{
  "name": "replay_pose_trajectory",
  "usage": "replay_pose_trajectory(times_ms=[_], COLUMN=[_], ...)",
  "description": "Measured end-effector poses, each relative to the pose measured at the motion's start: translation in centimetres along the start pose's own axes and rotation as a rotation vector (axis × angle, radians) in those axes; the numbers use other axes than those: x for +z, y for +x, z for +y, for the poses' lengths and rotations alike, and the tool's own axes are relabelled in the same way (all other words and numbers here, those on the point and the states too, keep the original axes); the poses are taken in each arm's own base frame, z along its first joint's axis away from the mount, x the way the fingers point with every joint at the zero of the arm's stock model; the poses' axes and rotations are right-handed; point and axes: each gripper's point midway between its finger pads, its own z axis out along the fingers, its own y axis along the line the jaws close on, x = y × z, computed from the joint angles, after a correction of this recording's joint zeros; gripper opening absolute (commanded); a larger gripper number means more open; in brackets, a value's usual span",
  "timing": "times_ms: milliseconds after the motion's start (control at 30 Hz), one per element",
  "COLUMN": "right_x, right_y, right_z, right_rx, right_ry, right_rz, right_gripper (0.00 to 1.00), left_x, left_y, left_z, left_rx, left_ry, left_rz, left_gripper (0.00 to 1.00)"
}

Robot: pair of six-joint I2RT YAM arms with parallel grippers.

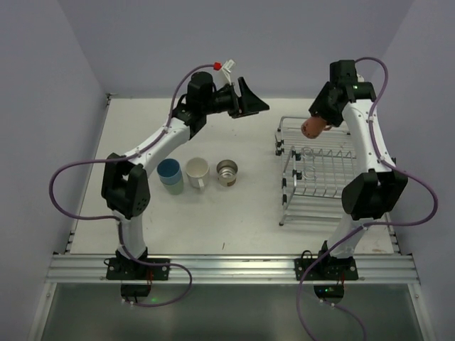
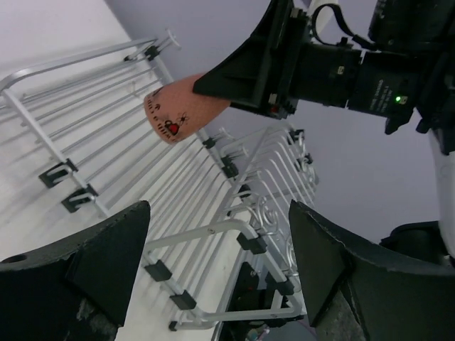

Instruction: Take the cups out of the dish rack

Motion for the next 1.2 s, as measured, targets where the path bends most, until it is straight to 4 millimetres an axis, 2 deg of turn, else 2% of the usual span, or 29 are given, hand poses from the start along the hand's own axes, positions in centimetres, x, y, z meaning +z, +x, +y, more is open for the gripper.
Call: replay_pose_trajectory(times_ms=[133,433,733,1200], right_x=[-0.7,-2.9,-4.3,-7.4], right_y=[0.3,0.1,0.9,2.2], right_z=[0.5,2.3,3.3,5.9], right_rx=[0.014,0.060,0.077,0.081], right_ry=[-0.027,-0.120,-0.186,-0.322], right_rz=[0.025,0.059,0.104,0.150], right_gripper=[0.00,0.00,0.00,0.00], left_x=[0.7,2.5,2.1,1.8], left_y=[-0.4,2.3,1.4,1.1], left_z=[-0.2,3.5,1.7,0.9], left_rx=[-0.073,-0.310,-0.323,-0.335], left_ry=[0.120,0.237,0.340,0.369], left_rz=[-0.027,-0.004,-0.029,-0.034], left_gripper=[0.80,0.79,0.79,0.79])
